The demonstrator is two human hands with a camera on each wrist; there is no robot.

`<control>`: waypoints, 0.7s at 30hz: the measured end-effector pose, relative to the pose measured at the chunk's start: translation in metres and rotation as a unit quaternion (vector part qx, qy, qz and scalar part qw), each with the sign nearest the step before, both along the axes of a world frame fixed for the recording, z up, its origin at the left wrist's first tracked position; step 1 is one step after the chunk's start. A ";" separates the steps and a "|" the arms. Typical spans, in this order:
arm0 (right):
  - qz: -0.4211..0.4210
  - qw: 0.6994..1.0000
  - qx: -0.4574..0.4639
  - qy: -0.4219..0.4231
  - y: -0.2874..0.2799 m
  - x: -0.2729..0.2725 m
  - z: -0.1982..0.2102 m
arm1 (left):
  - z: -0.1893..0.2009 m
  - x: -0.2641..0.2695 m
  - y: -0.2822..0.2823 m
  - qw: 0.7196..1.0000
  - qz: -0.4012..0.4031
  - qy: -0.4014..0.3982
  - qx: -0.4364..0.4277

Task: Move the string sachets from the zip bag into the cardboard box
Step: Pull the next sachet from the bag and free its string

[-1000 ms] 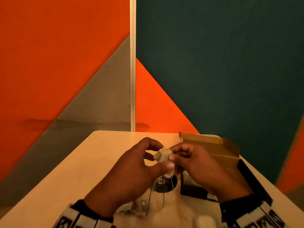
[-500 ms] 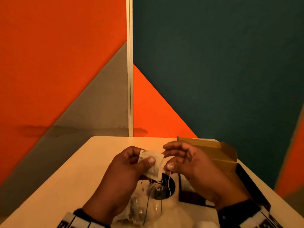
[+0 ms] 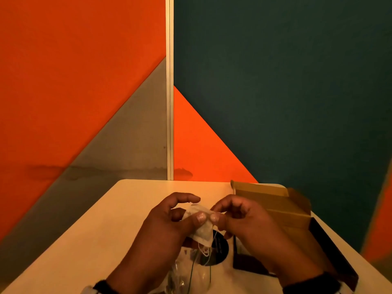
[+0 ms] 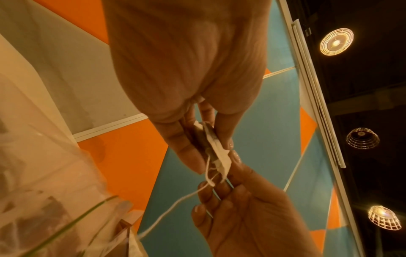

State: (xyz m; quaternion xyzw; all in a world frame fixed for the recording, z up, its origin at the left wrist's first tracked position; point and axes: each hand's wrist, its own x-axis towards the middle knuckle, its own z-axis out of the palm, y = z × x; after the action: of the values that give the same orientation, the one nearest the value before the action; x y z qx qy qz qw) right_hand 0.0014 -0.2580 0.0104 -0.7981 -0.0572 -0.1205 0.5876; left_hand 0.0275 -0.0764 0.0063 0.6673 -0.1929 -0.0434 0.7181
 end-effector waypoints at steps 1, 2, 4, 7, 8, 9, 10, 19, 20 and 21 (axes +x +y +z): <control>0.008 1.000 0.000 0.008 -0.001 -0.001 0.000 | -0.001 -0.001 -0.001 1.000 -0.005 0.002 0.005; 0.015 1.000 -0.001 0.012 -0.001 -0.001 0.000 | -0.003 -0.001 -0.001 1.000 -0.009 0.005 0.008; 0.023 1.000 0.002 0.017 -0.001 -0.001 -0.001 | -0.004 -0.001 -0.001 1.000 -0.019 0.013 0.016; 0.032 0.999 0.024 0.019 -0.001 0.000 -0.001 | -0.005 -0.001 -0.001 0.999 -0.035 0.030 0.023; 0.032 0.999 0.029 0.022 -0.002 0.001 -0.001 | -0.007 0.000 -0.001 0.998 -0.038 0.030 0.026; 0.029 0.999 0.029 0.026 -0.002 0.002 -0.002 | -0.009 0.001 -0.001 0.998 -0.038 0.028 0.034; 0.027 0.999 0.031 0.028 -0.002 0.002 -0.002 | -0.011 0.002 0.000 0.998 -0.036 0.021 0.043; 0.045 0.997 0.012 0.063 -0.006 -0.004 0.001 | -0.009 0.002 0.001 0.998 0.020 -0.018 0.053; 0.030 0.998 0.004 0.061 -0.006 -0.003 0.001 | -0.009 0.001 0.001 0.998 0.020 -0.021 0.057; 0.018 0.998 -0.001 0.057 -0.006 -0.002 0.001 | -0.008 0.002 0.001 0.997 0.024 -0.025 0.064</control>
State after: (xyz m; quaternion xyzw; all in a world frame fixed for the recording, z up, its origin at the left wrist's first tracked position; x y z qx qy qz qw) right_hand -0.0003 -0.2642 0.0111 -0.8029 -0.0381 -0.0643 0.5915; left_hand 0.0297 -0.0751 -0.0022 0.7172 -0.1916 -0.0220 0.6696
